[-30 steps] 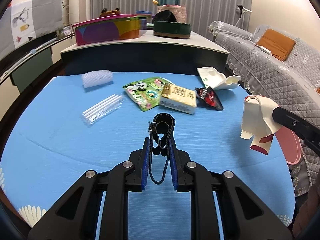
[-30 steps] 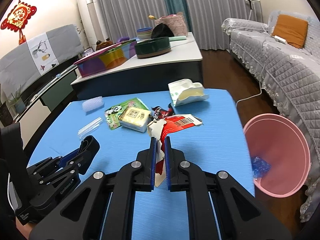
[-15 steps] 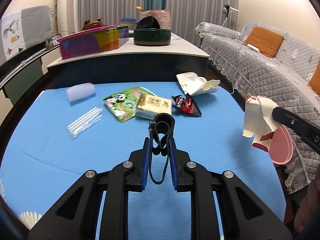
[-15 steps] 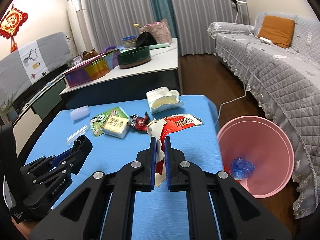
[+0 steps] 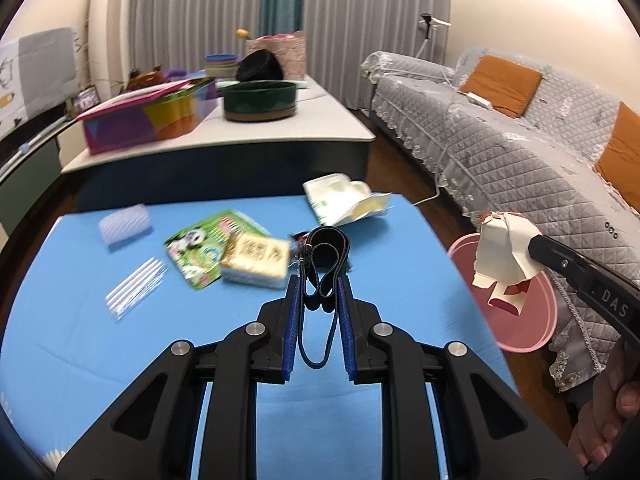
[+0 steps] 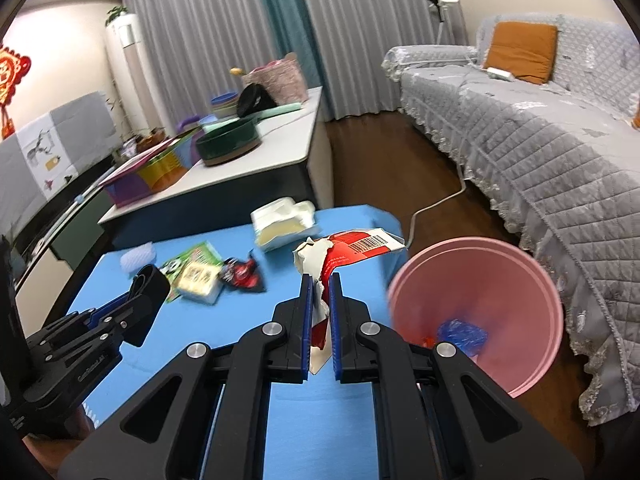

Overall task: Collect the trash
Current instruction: 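Carry the black strap in the left tool while the right tool carries the carton over the pink bin, then open the left tool to drop the strap while the right tool releases the carton into the bin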

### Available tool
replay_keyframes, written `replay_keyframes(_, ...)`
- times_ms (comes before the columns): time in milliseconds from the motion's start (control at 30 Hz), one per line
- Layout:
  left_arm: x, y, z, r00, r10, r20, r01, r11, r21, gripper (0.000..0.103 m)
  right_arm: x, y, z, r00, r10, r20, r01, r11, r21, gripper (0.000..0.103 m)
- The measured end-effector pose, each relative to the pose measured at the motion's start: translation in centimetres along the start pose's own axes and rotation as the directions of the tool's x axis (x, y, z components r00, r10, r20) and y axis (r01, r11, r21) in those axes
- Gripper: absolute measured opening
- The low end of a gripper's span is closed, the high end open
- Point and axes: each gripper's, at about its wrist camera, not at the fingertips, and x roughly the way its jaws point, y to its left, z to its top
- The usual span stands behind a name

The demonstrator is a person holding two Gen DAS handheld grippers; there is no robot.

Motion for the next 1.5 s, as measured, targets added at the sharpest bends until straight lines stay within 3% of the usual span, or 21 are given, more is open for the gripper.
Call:
replay_keyframes(400, 1.6, -6.8, 3.2, 0.993, -0.116, 0.012, 0.115, 0.99, 0.086, 0.018, -2.6, -8.1, 3.9, 0.983, -0.169, 0.069, 0.163, 0.983, 0.082, 0.008)
replay_keyframes(733, 4.3, -12.9, 5.0, 0.97, -0.243, -0.01, 0.241, 0.959, 0.146, 0.018, -2.6, -13.4, 5.1, 0.97, -0.237, 0.056, 0.227, 0.963, 0.145, 0.008)
replay_keyframes(1000, 7.0, -16.0, 5.2, 0.955, -0.293, -0.048, 0.297, 0.94, 0.17, 0.018, -1.6, -14.6, 4.9, 0.968, -0.249, 0.039, 0.241, 0.958, 0.156, 0.008)
replay_keyframes(1500, 10.0, -18.3, 5.0, 0.938, -0.333, -0.099, 0.346, 0.919, 0.189, 0.019, -0.2, -15.7, 4.2, 0.963, -0.269, 0.004, 0.265, 0.951, 0.159, 0.01)
